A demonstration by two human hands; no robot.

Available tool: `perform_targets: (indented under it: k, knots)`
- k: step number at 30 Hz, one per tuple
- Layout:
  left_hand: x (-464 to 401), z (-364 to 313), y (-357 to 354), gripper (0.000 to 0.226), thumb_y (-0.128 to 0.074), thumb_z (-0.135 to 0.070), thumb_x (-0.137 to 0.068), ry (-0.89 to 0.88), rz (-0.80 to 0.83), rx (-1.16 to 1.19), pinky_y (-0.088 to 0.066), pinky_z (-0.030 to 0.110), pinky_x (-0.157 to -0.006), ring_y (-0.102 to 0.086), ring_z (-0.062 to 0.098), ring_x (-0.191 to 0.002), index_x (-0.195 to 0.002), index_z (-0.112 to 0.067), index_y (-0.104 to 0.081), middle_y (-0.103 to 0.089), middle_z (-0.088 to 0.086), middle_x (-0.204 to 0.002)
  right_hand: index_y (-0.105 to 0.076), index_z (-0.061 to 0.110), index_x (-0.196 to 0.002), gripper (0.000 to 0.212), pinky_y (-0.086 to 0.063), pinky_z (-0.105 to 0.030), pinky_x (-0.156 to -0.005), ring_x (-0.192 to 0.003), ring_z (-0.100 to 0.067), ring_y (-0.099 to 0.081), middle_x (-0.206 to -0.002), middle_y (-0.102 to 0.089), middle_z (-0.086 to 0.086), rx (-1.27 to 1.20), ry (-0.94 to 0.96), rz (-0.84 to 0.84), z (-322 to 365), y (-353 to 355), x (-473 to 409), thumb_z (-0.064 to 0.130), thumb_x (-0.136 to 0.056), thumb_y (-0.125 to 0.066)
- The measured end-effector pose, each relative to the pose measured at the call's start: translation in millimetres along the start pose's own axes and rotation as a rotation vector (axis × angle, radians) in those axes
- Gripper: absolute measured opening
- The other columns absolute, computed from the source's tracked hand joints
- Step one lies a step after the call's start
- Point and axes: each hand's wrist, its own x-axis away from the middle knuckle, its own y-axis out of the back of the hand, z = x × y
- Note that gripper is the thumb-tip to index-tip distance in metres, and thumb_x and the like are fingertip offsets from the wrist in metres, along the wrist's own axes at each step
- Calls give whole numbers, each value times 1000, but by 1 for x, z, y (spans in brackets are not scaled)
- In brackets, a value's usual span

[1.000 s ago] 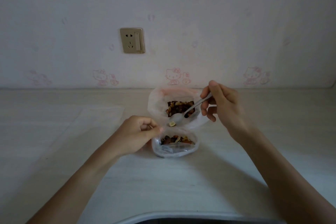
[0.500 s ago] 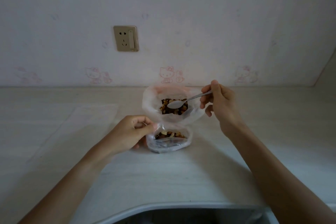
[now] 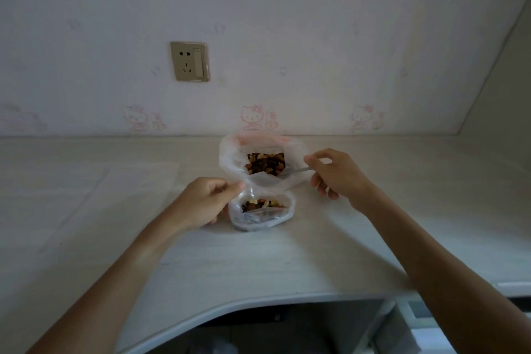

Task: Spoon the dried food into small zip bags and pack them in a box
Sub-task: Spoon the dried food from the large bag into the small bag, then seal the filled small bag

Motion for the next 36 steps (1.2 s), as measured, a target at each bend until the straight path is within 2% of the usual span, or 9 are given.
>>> perform_targets:
  k: [6, 9, 13, 18, 22, 26, 30, 33, 36]
  knots:
    - [3, 0, 24, 32, -52, -27, -99, 263, 168, 35, -27, 18, -38, -52, 13, -42, -94, -8, -76, -75, 5, -71, -60, 16, -112, 29, -35, -19, -34, -39, -12, -58, -70, -73, -5, 158, 44, -145, 5, 12, 18, 42, -100, -61]
    - [6, 3, 29, 23, -59, -23, -96, 268, 272, 99, -35, 20, -40, -61, 12, -53, -99, -8, -76, -78, 7, -83, -66, 11, -103, 16, -38, -26, -37, -46, -15, -59, -74, -71, -8, 65, -7, 83, 13, 7, 33, 27, -103, -61]
    - [10, 2, 28, 26, -66, -31, -100, 228, 330, 227, -42, 22, -44, -67, 14, -63, -99, -8, -77, -77, 7, -89, -71, 7, -107, 23, -46, -28, -44, -63, -21, -67, -94, -76, -11, 72, -130, 410, 20, 1, 47, 26, -104, -59]
    - [17, -1, 21, 49, -76, -51, -81, 165, 345, 259, -50, 20, -50, -70, 10, -72, -106, -9, -79, -77, 3, -90, -77, 2, -98, 30, -47, -25, -47, -62, -18, -66, -79, -75, -9, 67, -52, 460, 15, -10, 51, 28, -102, -62]
    - [20, -8, 16, 40, -81, -50, -75, 150, 320, 228, -52, 19, -54, -73, 8, -79, -102, -19, -82, -81, 1, -94, -80, 8, -87, 29, -46, -25, -50, -65, -22, -61, -75, -72, -15, 63, -46, 495, 11, -10, 51, 35, -95, -72]
    - [21, -10, 11, 26, -83, -35, -86, 139, 262, 211, -53, 22, -52, -74, 10, -75, -96, -11, -77, -81, 5, -90, -75, 7, -88, 20, -41, -25, -42, -58, -23, -58, -77, -73, -23, 145, 60, 393, 8, -18, 53, 25, -96, -73]
    - [18, -9, 1, 28, -77, -11, -89, -10, 12, 78, -49, 28, -45, -67, 12, -54, -72, -13, -55, -68, 2, -63, -62, 14, -89, 10, -41, -23, -38, -35, -7, -52, -69, -69, -2, 379, 302, 194, 11, -25, 60, 15, -99, -62]
    - [18, -7, -9, 37, -75, -3, -82, -145, -124, -40, -47, 25, -41, -63, 14, -43, -66, -16, -44, -54, -5, -51, -53, 21, -88, 15, -38, -27, -45, -48, -11, -55, -63, -62, 3, 636, 440, 75, 12, -31, 67, 6, -90, -58]
    - [18, -6, -12, 24, -76, -12, -88, -119, -121, -69, -48, 26, -40, -64, 15, -42, -78, -15, -54, -57, -5, -49, -53, 16, -93, 7, -48, -33, -49, -50, -20, -63, -67, -69, -3, 629, 356, 99, 16, -31, 69, 18, -98, -57]
